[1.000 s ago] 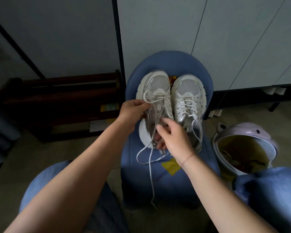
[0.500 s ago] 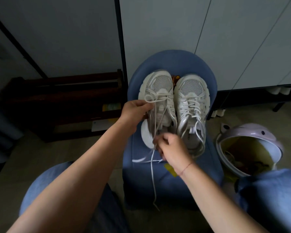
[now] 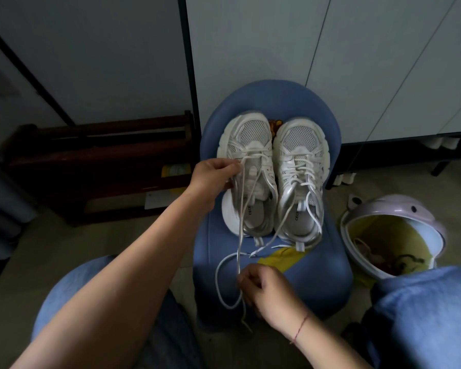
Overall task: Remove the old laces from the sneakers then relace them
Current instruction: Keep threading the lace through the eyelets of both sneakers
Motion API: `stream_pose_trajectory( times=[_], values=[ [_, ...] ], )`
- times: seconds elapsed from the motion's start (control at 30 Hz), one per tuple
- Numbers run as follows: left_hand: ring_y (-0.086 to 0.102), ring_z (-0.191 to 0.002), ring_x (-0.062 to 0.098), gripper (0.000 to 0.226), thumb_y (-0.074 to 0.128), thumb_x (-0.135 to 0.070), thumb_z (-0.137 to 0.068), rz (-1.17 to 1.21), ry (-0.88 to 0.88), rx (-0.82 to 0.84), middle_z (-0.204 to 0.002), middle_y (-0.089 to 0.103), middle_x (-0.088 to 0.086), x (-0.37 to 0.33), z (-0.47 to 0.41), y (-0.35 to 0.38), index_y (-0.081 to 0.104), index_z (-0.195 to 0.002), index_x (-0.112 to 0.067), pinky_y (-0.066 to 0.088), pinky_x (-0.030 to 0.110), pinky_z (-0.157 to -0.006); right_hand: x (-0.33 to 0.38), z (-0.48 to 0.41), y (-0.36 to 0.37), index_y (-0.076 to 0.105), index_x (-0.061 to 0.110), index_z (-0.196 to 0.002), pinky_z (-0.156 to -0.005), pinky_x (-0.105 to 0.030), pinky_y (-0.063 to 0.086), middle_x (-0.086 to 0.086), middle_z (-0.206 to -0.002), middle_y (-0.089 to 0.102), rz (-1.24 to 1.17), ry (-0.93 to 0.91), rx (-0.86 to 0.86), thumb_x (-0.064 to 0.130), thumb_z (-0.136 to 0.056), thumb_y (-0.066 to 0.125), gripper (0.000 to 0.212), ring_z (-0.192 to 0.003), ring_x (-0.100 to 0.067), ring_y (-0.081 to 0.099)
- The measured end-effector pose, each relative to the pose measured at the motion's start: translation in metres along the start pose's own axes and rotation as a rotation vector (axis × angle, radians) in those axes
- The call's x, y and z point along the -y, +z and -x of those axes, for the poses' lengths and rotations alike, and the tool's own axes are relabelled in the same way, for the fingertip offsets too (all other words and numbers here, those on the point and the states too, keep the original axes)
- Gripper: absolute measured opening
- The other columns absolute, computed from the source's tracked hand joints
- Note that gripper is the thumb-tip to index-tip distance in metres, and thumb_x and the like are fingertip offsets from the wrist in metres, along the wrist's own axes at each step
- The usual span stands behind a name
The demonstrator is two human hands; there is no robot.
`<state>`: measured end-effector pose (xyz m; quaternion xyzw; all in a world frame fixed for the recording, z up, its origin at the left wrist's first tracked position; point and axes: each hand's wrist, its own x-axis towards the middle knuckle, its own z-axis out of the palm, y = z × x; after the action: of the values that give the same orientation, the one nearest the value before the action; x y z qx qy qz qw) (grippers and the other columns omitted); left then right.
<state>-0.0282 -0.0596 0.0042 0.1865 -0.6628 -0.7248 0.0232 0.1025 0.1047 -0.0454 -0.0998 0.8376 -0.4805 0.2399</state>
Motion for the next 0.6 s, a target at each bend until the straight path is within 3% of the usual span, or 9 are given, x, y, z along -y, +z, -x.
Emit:
stream_pose_trajectory(
  times=[0.23,0.4,0.5,0.6],
  values=[
    [0.066,-0.075,0.015,0.003,0.072,-0.008,-0.087,-0.004,0.015,0.001,-0.080,0.069,0.003,-0.003,0.004,0.001,0.072,-0.088,-0.011,0.058,0.032,-0.079,-0.002,0.007,-0.005,0.058,0.015,-0.069,-0.047,-0.023,0.033,0.003,-0.045,0.049,-0.025,0.020,0.045,0.024,-0.094,0.056,0.026,-0.036,-0.003,0.041],
    [0.063,-0.070,0.013,0.012,0.076,-0.014,-0.084,-0.079,0.078,-0.022,-0.081,0.068,0.003,-0.008,0.014,0.004,0.069,-0.092,-0.011,0.055,0.026,-0.070,0.018,0.023,-0.023,0.055,0.016,-0.074,-0.040,-0.016,0.029,0.005,-0.050,0.050,-0.314,0.026,0.234,0.015,-0.096,0.053,0.023,-0.038,-0.008,0.038],
    [0.059,-0.066,0.007,0.016,0.072,-0.026,-0.089,-0.240,0.240,-0.093,-0.078,0.066,0.000,-0.017,0.033,0.006,0.069,-0.095,-0.011,0.049,0.022,-0.064,0.044,0.021,-0.059,0.058,0.008,-0.081,-0.043,-0.015,0.032,0.003,-0.055,0.051,-0.451,-0.075,0.123,0.014,-0.094,0.051,0.016,-0.044,-0.008,0.040],
    [0.057,-0.063,0.009,0.021,0.058,-0.021,-0.098,-0.102,0.244,0.100,-0.069,0.063,0.000,-0.029,0.058,0.014,0.065,-0.082,-0.010,0.048,0.025,-0.066,0.065,0.010,-0.099,0.059,0.005,-0.083,-0.043,-0.014,0.033,0.001,-0.056,0.052,-0.520,-0.179,-0.027,0.019,-0.083,0.056,0.014,-0.044,-0.009,0.041]
  ],
)
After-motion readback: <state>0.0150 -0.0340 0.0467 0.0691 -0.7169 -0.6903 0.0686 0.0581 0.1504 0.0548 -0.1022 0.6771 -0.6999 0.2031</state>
